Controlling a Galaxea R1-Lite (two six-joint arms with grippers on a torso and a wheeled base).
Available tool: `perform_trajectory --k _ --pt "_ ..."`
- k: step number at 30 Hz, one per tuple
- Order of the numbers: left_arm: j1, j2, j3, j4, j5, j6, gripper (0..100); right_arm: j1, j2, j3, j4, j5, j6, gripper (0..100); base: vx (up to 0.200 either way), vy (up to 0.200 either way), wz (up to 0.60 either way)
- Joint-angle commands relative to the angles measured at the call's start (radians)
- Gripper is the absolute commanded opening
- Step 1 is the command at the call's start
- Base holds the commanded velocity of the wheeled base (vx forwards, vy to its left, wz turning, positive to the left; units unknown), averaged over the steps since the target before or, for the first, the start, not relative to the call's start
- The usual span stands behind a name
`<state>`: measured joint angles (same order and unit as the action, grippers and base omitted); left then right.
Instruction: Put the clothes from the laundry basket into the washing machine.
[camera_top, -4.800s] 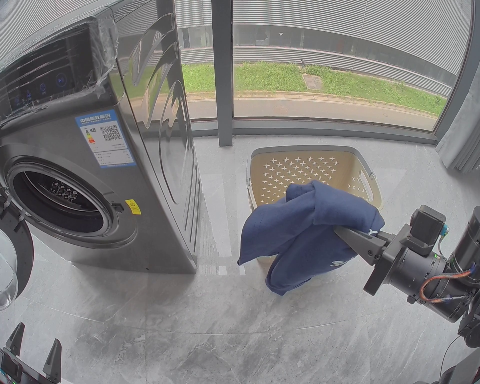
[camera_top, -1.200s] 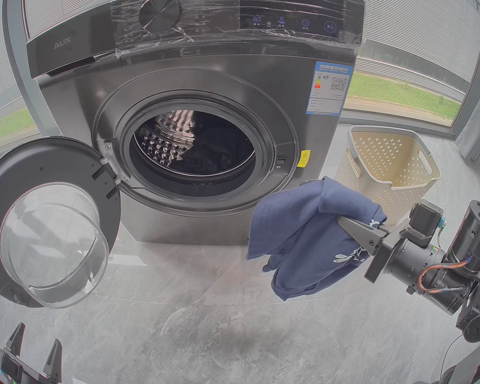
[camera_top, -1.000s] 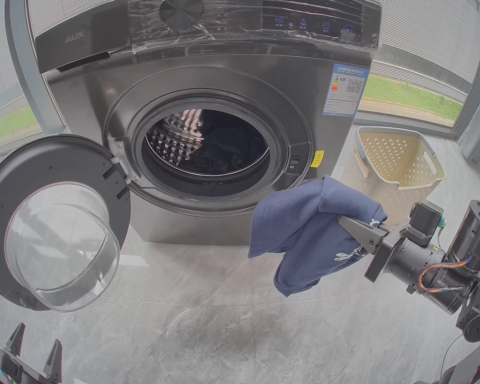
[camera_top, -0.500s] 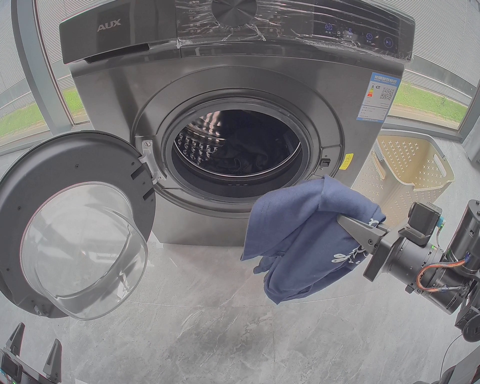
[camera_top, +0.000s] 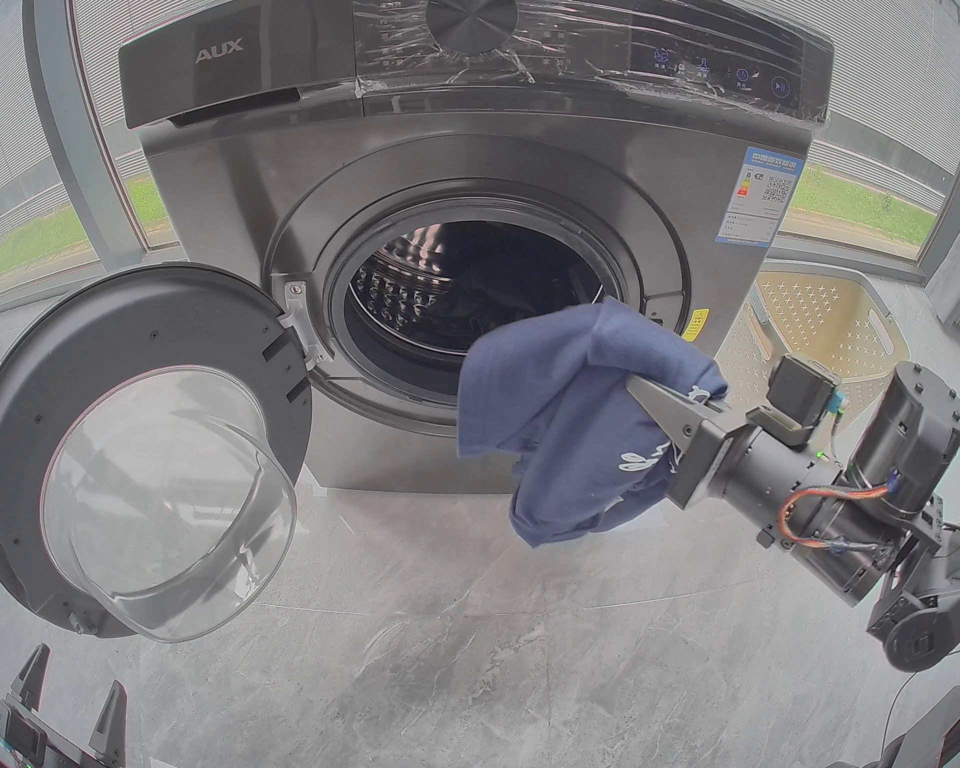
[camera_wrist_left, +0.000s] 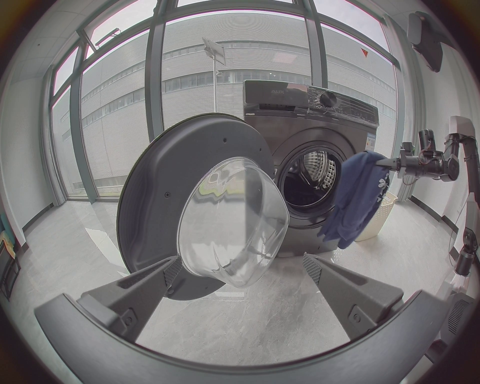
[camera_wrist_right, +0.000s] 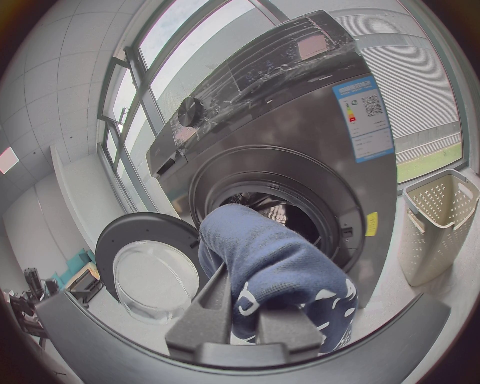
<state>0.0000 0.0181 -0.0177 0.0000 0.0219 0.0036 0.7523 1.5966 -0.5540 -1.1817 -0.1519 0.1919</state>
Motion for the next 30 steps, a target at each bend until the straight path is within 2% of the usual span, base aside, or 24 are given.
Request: perform_trajectory --k 1,4,5,6,10,13,14,16,17,18,19,22,23,25,30 --pt "0.002 -0.018 0.018 -0.005 -0.013 0.019 100 0.055 0.128 -0.070 -0.068 -0.034 0.012 0 0.000 0.000 0.00" --pt "0.003 -0.015 -0.025 -0.054 -0.027 0.010 100 0.056 0.163 -0.098 -0.111 -0.043 0.035 0 0.000 0.000 0.00" --pt "0.002 0.006 -0.123 -0.091 -0.074 0.007 100 0.056 0.189 -0.121 -0.124 -0.046 0.044 0 0.000 0.000 0.00" --pt "0.002 0.029 -0.165 -0.080 -0.129 0.010 100 0.055 0.206 -0.139 -0.128 -0.046 0.049 0 0.000 0.000 0.00" --pt "0.014 0.187 -0.209 -0.018 -0.375 0.013 100 0.067 0.232 -0.165 -0.142 -0.044 0.049 0 0.000 0.000 0.00" --pt "0.006 0.372 -0.209 -0.055 -0.488 0.027 100 0.073 0.244 -0.170 -0.157 -0.044 0.049 0 0.000 0.000 0.00" --pt "0.002 0.421 -0.209 -0.084 -0.508 0.032 100 0.073 0.250 -0.170 -0.157 -0.046 0.049 0 0.000 0.000 0.00" --pt "-0.009 0.551 -0.208 -0.173 -0.550 0.059 100 0.073 0.260 -0.167 -0.159 -0.046 0.050 0 0.000 0.000 0.00" --pt "-0.021 0.609 -0.206 -0.218 -0.566 0.078 100 0.073 0.260 -0.167 -0.159 -0.046 0.050 0 0.000 0.000 0.00" --pt "-0.021 0.609 -0.206 -0.218 -0.566 0.078 100 0.074 0.260 -0.167 -0.159 -0.046 0.050 0 0.000 0.000 0.00" --pt "-0.060 0.691 -0.206 -0.282 -0.579 0.088 100 0.076 0.261 -0.168 -0.159 -0.046 0.050 0 0.000 0.000 0.00" --pt "-0.156 0.801 -0.212 -0.348 -0.573 0.082 100 0.071 0.261 -0.175 -0.159 -0.046 0.050 0 0.000 0.000 0.00" --pt "-0.156 0.801 -0.212 -0.348 -0.573 0.082 100 0.071 0.261 -0.175 -0.159 -0.046 0.050 0 0.000 0.000 0.00" --pt "-0.236 0.907 -0.226 -0.396 -0.568 0.068 100 0.064 0.264 -0.179 -0.159 -0.046 0.050 0 0.000 0.000 0.00" --pt "-0.304 1.033 -0.229 -0.494 -0.536 0.059 100 0.062 0.263 -0.199 -0.157 -0.040 0.050 0 0.000 0.000 0.00"
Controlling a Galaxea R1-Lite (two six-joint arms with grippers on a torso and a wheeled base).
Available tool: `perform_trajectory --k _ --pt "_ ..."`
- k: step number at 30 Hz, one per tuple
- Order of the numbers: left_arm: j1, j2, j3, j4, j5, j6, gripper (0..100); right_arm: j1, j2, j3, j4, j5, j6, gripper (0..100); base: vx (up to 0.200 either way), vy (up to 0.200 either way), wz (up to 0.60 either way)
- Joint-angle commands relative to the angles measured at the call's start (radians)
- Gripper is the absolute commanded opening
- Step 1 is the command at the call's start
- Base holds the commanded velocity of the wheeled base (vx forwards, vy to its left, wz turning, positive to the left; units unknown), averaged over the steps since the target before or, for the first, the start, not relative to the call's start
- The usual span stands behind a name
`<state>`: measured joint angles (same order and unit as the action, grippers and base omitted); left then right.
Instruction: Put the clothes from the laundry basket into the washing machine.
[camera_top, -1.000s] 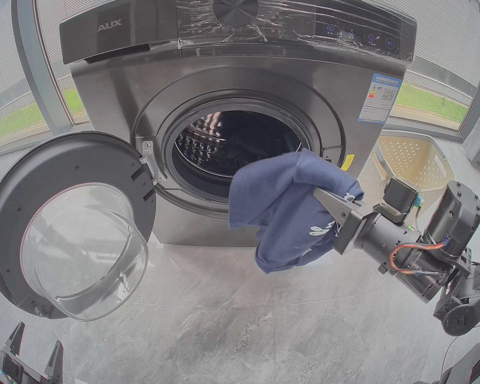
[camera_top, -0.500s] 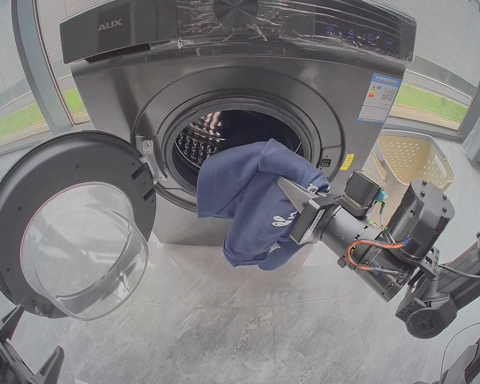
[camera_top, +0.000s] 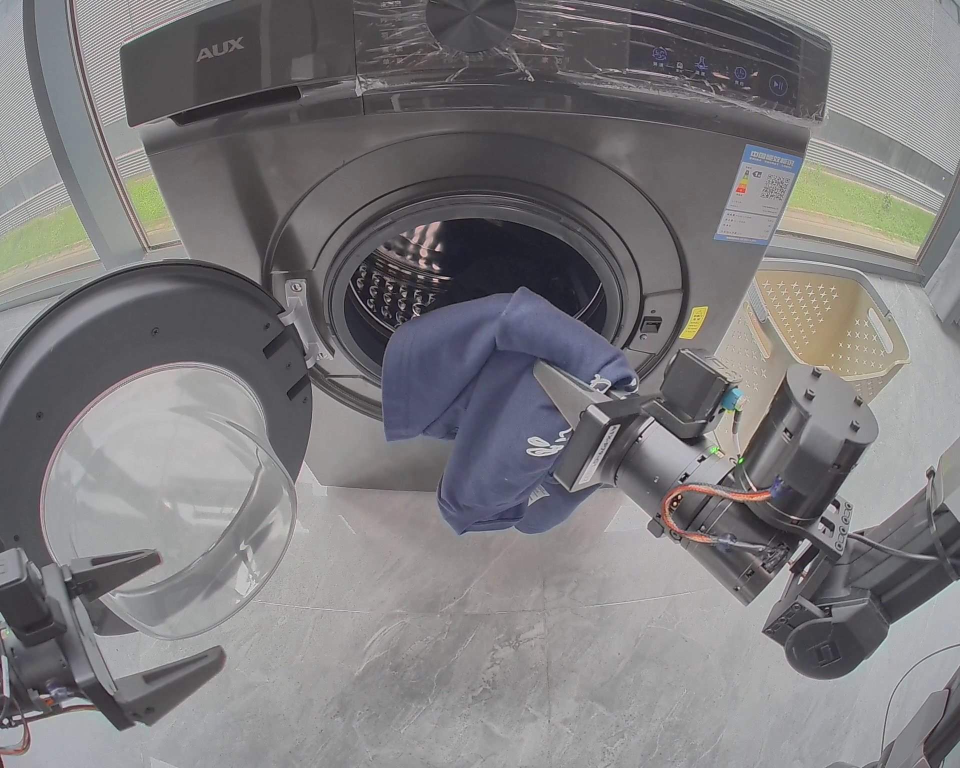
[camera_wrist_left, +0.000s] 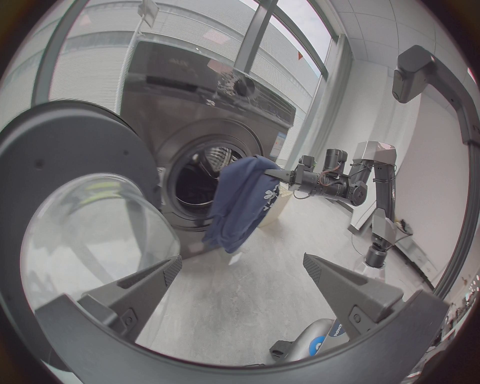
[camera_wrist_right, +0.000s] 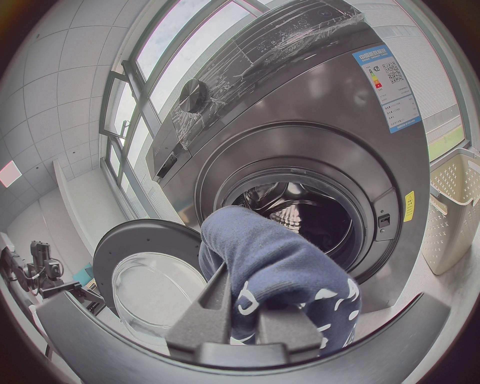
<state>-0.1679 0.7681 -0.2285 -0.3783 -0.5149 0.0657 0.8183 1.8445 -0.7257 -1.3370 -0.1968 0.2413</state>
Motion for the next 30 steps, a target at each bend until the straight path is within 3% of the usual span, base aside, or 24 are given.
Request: perform_trajectory --k 1,5,11,15,20,30 --pt "-0.148 0.306 -0.018 -0.125 0.009 -0.006 100 -0.004 0.019 -0.031 -0.002 0.005 0.000 0 0.000 0.000 0.00" --pt "-0.196 0.418 -0.023 -0.146 0.018 -0.015 100 -0.004 0.055 -0.034 -0.005 0.013 0.000 0 0.000 0.000 0.00" --pt "-0.226 0.589 -0.048 -0.307 0.016 -0.021 100 -0.002 0.070 -0.086 -0.021 0.019 -0.002 0 0.000 0.000 0.00" --pt "-0.228 0.685 -0.080 -0.349 0.012 -0.026 100 0.004 0.064 -0.090 -0.019 0.054 0.003 0 0.000 0.000 0.00" --pt "-0.252 0.792 -0.104 -0.364 0.013 -0.052 100 0.012 0.079 -0.106 -0.062 0.048 0.039 0 0.000 0.000 0.00" --pt "-0.248 0.939 -0.230 -0.421 0.013 -0.095 100 0.028 0.087 -0.115 -0.065 0.034 0.039 0 0.000 0.000 0.00"
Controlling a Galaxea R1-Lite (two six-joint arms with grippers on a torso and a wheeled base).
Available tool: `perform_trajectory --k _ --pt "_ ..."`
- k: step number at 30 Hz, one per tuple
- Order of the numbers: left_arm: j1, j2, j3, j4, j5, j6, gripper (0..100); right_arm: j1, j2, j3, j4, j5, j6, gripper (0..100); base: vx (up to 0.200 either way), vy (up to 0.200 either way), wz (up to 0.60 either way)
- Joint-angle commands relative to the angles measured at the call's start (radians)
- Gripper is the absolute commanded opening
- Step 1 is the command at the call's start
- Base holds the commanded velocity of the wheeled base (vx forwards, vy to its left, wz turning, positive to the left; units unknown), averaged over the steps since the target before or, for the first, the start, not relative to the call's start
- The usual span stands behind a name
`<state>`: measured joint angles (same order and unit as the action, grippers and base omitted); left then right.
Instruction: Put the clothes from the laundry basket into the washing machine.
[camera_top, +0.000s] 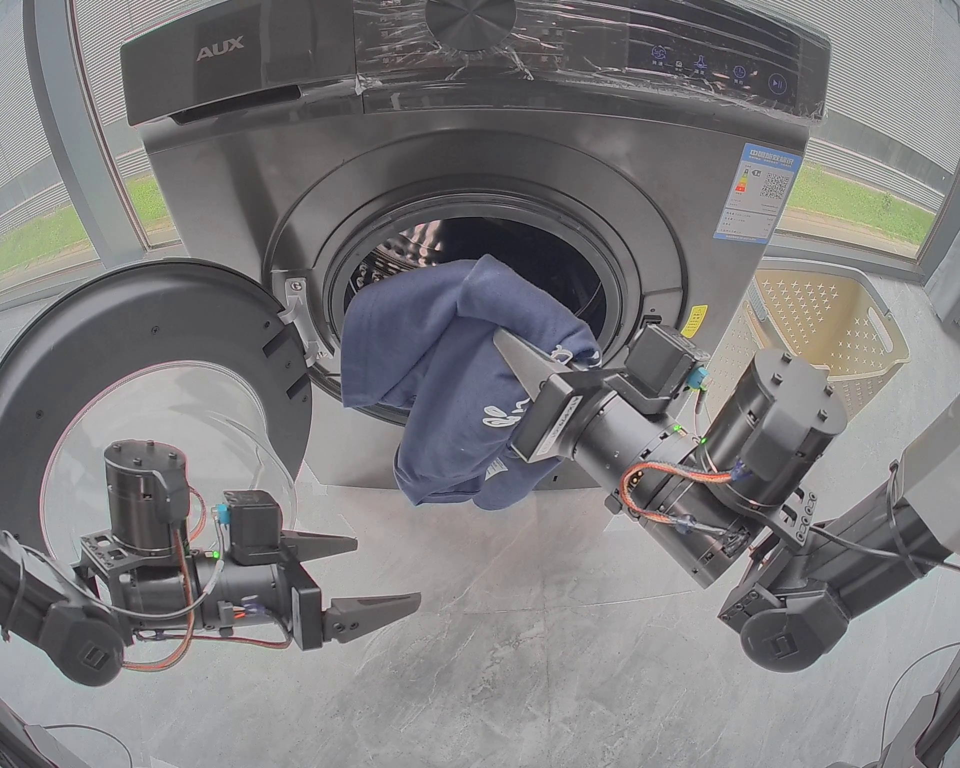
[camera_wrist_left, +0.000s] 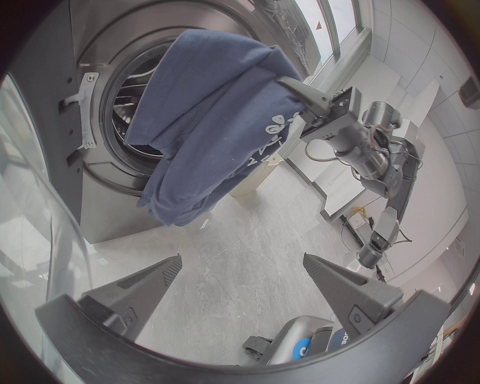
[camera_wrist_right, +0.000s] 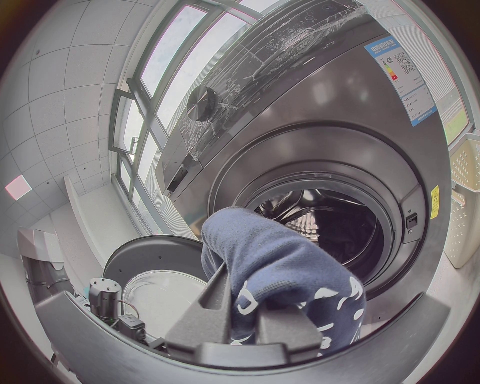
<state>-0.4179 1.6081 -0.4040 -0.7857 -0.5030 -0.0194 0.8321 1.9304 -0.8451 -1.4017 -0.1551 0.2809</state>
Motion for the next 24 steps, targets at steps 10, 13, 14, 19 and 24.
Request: perform_trajectory --k 10,13,14,19,24 --pt "0.011 0.257 -0.130 -0.082 0.009 -0.010 100 0.016 -0.028 0.032 0.007 -0.014 -0.008 0 0.000 0.000 0.00" --pt "0.013 0.299 -0.150 -0.107 0.021 -0.013 100 0.016 -0.045 0.041 0.013 -0.014 -0.008 0 0.000 0.000 0.00" --pt "0.013 0.299 -0.150 -0.107 0.021 -0.013 100 0.016 -0.045 0.041 0.013 -0.014 -0.008 0 0.000 0.000 0.00" --pt "0.021 0.371 -0.188 -0.136 0.027 -0.016 100 0.035 -0.065 0.067 0.010 -0.014 -0.008 0 0.000 0.000 0.00" --pt "0.036 0.431 -0.243 -0.141 0.027 -0.014 100 0.038 -0.076 0.077 0.009 -0.014 -0.008 0 0.000 0.000 0.00"
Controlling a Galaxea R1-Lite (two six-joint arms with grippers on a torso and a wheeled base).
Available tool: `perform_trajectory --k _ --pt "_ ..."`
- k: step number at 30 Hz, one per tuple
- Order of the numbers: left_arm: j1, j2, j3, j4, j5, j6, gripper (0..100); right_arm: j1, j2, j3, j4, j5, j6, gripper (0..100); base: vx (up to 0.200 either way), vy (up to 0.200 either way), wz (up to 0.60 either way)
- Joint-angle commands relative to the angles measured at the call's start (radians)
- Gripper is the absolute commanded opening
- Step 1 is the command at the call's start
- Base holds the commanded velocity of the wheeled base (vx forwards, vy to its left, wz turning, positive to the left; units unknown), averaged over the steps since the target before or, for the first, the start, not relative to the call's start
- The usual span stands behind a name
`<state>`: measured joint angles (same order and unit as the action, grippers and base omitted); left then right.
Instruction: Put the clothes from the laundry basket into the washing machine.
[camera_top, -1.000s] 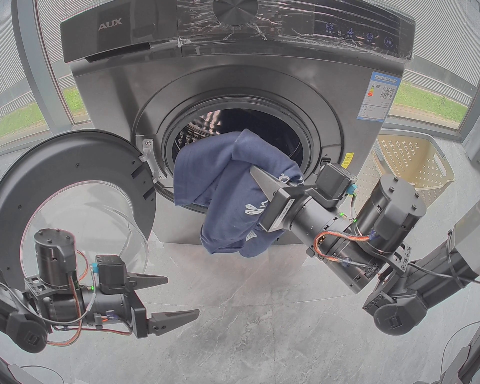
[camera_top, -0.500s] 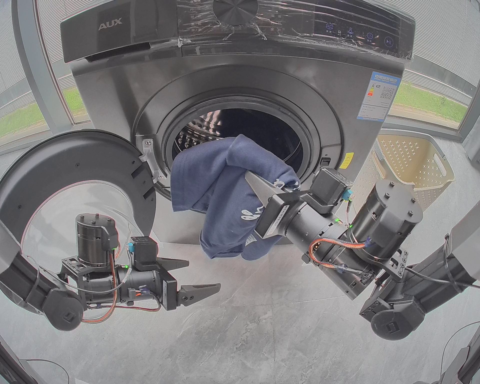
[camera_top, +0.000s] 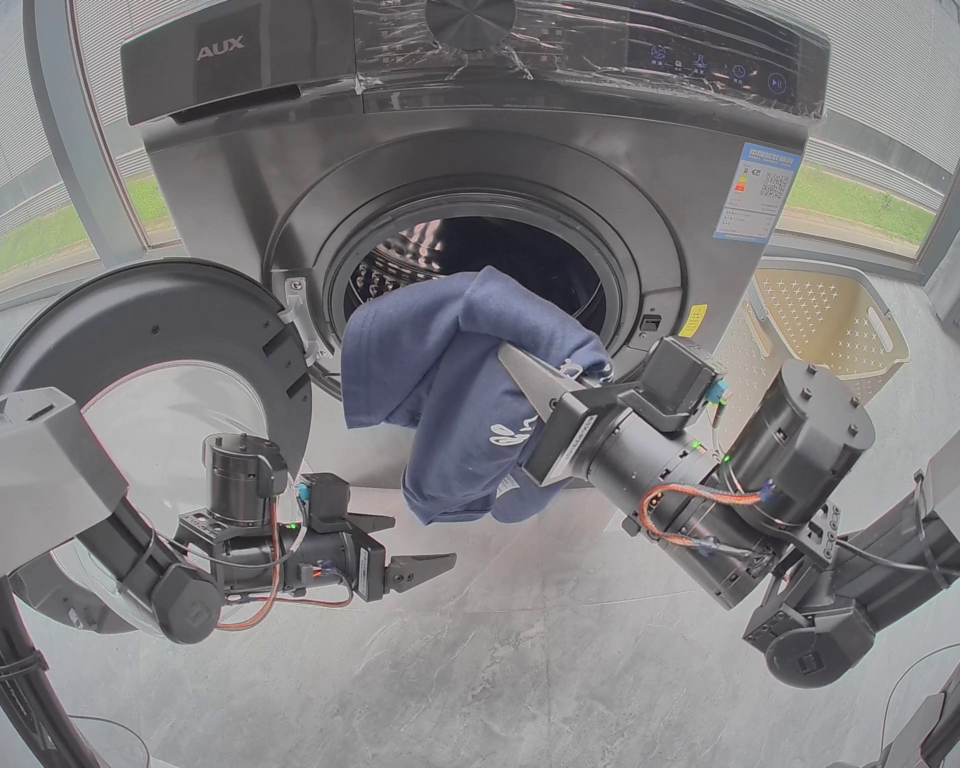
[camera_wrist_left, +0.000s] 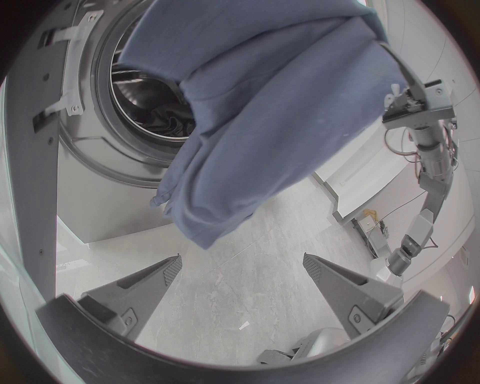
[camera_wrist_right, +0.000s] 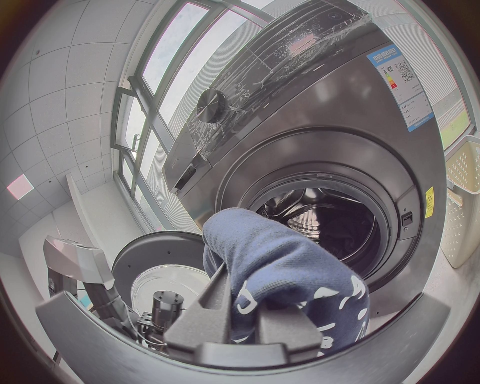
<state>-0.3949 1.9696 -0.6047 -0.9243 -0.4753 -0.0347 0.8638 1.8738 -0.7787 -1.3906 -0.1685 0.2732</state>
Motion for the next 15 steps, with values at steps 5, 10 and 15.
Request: perform_trajectory --k 5,10,15 --pt "0.014 0.111 -0.092 -0.019 0.000 -0.017 100 0.014 -0.025 0.024 -0.010 0.001 0.000 0 0.000 0.000 0.00" --pt "0.013 0.160 -0.142 -0.042 0.000 -0.024 100 0.020 -0.024 0.027 -0.011 0.001 0.000 0 0.000 0.000 0.00" --pt "0.004 0.178 -0.155 -0.099 -0.003 -0.025 100 0.020 -0.024 0.030 -0.011 0.001 0.000 0 0.000 0.000 0.00"
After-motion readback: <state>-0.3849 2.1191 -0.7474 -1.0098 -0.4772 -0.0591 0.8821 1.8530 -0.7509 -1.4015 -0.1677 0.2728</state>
